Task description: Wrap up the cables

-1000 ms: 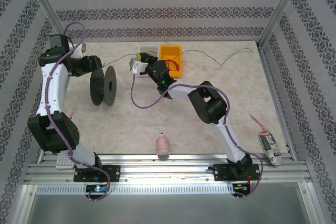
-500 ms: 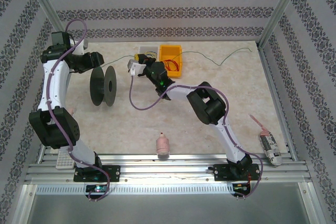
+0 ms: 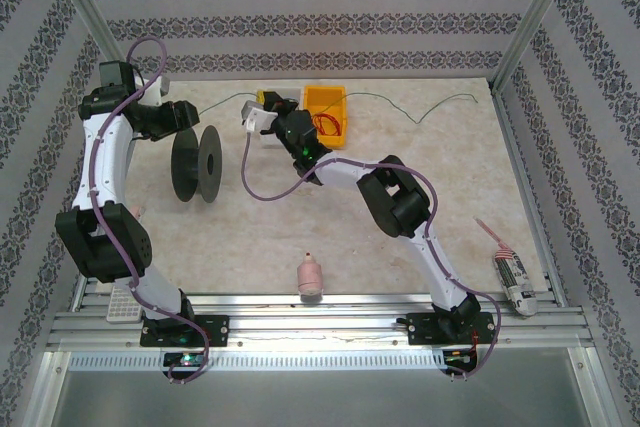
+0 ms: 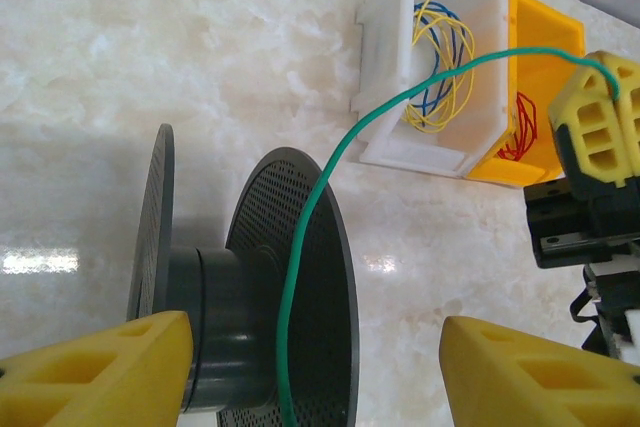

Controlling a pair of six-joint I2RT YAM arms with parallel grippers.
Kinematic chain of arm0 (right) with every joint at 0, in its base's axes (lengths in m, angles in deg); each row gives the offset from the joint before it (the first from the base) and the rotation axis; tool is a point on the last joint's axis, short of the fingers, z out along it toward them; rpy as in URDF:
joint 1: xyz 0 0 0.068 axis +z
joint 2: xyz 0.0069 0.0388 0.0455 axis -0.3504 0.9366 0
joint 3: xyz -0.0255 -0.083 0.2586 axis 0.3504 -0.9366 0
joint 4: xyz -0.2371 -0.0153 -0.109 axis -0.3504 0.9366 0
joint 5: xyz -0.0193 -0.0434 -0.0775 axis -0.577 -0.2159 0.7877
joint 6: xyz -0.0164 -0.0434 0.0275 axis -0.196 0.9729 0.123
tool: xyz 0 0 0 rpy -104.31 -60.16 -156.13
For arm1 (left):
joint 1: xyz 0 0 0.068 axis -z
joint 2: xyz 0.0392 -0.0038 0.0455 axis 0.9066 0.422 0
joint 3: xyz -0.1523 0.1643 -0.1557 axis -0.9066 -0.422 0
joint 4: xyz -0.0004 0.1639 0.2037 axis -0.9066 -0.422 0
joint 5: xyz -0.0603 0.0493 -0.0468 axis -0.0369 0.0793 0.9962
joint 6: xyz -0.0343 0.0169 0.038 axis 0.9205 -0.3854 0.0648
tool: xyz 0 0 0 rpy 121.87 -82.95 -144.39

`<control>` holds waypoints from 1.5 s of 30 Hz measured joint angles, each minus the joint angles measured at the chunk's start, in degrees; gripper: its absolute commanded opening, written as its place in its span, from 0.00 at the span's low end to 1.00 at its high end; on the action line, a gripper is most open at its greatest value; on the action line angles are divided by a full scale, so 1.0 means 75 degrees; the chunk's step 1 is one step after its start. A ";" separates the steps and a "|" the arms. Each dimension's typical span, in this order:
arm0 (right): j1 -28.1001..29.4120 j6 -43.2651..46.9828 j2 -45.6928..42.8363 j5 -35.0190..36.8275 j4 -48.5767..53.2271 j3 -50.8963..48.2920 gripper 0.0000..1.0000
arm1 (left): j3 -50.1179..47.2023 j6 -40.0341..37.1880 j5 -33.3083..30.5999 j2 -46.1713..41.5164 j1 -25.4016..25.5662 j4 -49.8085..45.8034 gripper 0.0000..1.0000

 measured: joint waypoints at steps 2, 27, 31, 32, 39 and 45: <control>0.0000 -0.0006 0.0009 0.0032 0.0017 0.0047 0.00 | -0.0003 -0.0050 -0.0047 -0.0035 0.0000 -0.0029 0.67; 0.0064 -0.0408 0.0181 0.0146 0.0219 0.0283 0.00 | -0.1122 -0.0431 -0.0498 -0.0766 0.0000 0.0000 0.65; 0.0064 -0.0434 0.0201 0.0146 0.0242 0.0291 0.00 | -0.0959 -0.0522 -0.0746 -0.0737 0.0000 -0.0207 0.65; 0.0064 -0.0437 0.0210 0.0146 0.0242 0.0294 0.00 | -0.0877 -0.0539 -0.0799 -0.0702 0.0000 -0.0303 0.65; 0.0064 -0.0437 0.0251 0.0146 0.0248 0.0294 0.00 | -0.0481 -0.0635 -0.0968 -0.0510 0.0000 -0.0501 0.65; 0.0064 -0.0458 0.0254 0.0146 0.0245 0.0294 0.00 | -0.0475 -0.0673 -0.1072 -0.0498 0.0000 -0.0574 0.65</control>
